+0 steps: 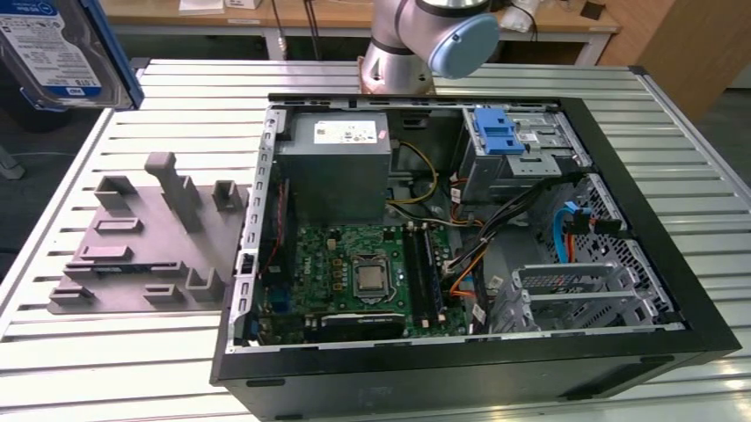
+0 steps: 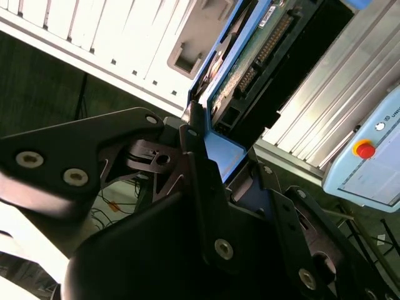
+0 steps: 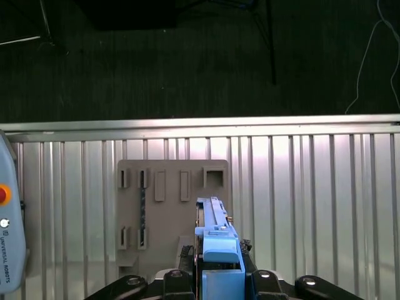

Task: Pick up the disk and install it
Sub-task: 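Pick up the disk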

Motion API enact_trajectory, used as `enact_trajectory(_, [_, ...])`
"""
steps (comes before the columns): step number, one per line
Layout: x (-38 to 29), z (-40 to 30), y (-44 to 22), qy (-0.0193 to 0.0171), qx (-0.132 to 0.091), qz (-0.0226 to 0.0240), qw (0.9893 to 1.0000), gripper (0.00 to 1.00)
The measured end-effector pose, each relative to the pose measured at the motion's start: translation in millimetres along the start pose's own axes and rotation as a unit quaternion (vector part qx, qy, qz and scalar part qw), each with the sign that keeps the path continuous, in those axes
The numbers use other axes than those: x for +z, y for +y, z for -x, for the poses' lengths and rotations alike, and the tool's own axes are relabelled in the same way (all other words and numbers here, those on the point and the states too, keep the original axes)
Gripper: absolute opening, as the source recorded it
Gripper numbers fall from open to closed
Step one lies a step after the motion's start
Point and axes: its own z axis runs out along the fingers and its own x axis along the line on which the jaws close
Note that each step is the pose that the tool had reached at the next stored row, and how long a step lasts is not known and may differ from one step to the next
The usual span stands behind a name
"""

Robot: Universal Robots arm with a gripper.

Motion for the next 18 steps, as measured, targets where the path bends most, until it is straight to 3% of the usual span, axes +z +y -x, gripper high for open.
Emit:
enact_trajectory(3, [0.0,-1.7,-2.5,0.0000,0.000,0.0000,1.0000,0.36])
enact_trajectory(11, [-0.3,-15.1,-8.6,-0.0010,0.000,0.0000,1.0000,0.36])
enact_trajectory(18, [-0.3,-16.3,-18.1,-0.0012,0.000,0.0000,1.0000,0.36])
